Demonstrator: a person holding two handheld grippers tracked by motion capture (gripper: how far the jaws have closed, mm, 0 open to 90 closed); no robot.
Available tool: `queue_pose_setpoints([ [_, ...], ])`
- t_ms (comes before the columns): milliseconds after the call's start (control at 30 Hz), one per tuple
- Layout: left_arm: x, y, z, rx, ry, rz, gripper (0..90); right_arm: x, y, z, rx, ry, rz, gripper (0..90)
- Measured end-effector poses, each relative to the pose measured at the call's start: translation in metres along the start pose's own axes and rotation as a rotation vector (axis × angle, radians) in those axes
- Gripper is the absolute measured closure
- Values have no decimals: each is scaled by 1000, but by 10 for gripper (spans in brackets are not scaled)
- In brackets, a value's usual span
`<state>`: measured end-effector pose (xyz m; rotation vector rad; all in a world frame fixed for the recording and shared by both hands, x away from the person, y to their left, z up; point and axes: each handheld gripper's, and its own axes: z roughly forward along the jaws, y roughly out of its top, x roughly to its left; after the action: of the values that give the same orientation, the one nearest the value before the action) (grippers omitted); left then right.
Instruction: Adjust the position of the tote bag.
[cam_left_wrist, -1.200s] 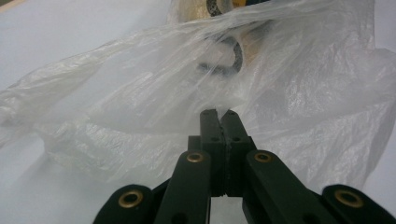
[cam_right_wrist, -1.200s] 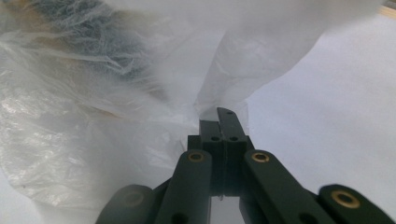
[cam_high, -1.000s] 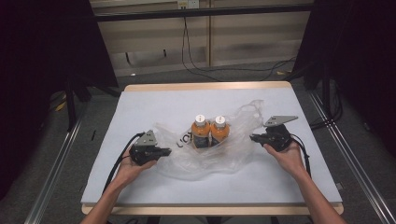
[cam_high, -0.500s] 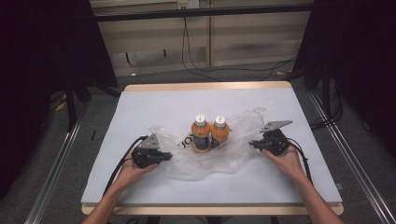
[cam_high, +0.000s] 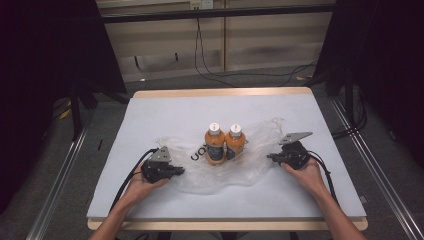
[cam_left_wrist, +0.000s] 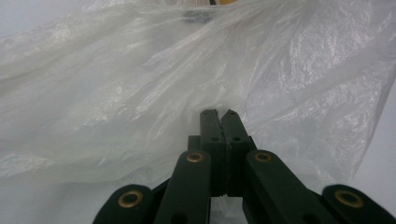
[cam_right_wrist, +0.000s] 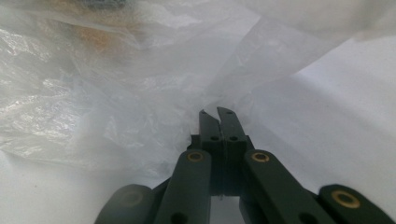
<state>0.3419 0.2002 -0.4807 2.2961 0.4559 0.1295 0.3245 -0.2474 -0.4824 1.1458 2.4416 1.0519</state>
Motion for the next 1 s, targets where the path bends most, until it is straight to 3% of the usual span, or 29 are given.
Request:
queue_pose_setpoints([
  [100, -2, 2, 0, 1, -13, 7, 895, 1, 0, 0, -6, -9, -9, 886],
  [300, -4, 5, -3, -33, -29, -5, 794, -2, 0, -3, -24, 2, 14, 745],
  [400, -3, 7, -9, -83, -23, -41, 759, -6, -1, -8, -53, 13, 45, 653],
  [467, -3, 8, -14, -124, -12, -65, 681, -6, 1, -13, -83, 7, 53, 593],
  [700, -5, 10, -22, -162, 4, -89, 550, -3, 0, -26, -155, -1, 89, 444],
  [733, -5, 11, -22, -173, 0, -100, 491, -1, -2, -30, -159, -7, 98, 403],
  [867, -11, 13, -29, -188, 10, -105, 384, 4, -6, -40, -183, -9, 99, 356],
  [1000, -18, 9, -40, -213, 20, -114, 341, 9, -8, -52, -202, -8, 97, 330],
])
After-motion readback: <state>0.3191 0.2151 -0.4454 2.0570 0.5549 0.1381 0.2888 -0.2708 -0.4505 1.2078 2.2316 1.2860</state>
